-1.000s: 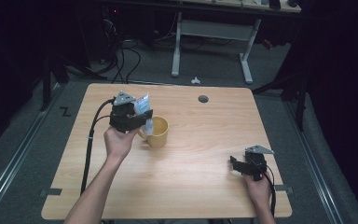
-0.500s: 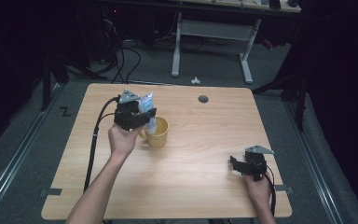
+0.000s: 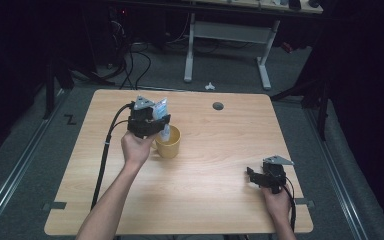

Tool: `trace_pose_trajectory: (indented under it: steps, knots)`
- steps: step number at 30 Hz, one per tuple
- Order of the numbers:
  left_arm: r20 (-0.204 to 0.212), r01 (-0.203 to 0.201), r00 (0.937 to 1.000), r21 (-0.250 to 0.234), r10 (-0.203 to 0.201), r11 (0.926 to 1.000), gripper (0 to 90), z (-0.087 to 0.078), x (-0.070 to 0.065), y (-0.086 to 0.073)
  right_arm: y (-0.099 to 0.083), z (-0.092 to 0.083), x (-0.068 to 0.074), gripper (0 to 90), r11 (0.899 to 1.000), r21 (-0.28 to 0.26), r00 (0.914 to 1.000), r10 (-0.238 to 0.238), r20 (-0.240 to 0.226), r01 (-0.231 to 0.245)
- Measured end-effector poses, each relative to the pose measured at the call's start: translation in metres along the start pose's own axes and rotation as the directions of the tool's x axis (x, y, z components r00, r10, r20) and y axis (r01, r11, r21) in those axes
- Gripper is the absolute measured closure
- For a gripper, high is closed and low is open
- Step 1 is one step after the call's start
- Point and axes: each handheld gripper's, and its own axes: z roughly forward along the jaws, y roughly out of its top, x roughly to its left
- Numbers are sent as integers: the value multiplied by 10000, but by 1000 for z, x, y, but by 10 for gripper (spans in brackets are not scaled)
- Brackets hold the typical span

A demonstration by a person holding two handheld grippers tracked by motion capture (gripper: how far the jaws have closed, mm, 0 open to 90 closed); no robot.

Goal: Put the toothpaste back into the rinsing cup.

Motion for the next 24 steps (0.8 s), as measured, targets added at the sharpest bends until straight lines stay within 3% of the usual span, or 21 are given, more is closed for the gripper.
trace_pose_trajectory:
  steps: [17,24]
  knots:
    - [-210,-371,9991,293,377,9989,660,12,-2,-7,0,0,0,285,10000,0,10000,-1,2,1]
    - [-220,-297,9993,410,307,9987,660,17,-1,-13,0,0,0,285,10000,2,10000,2,1,-2]
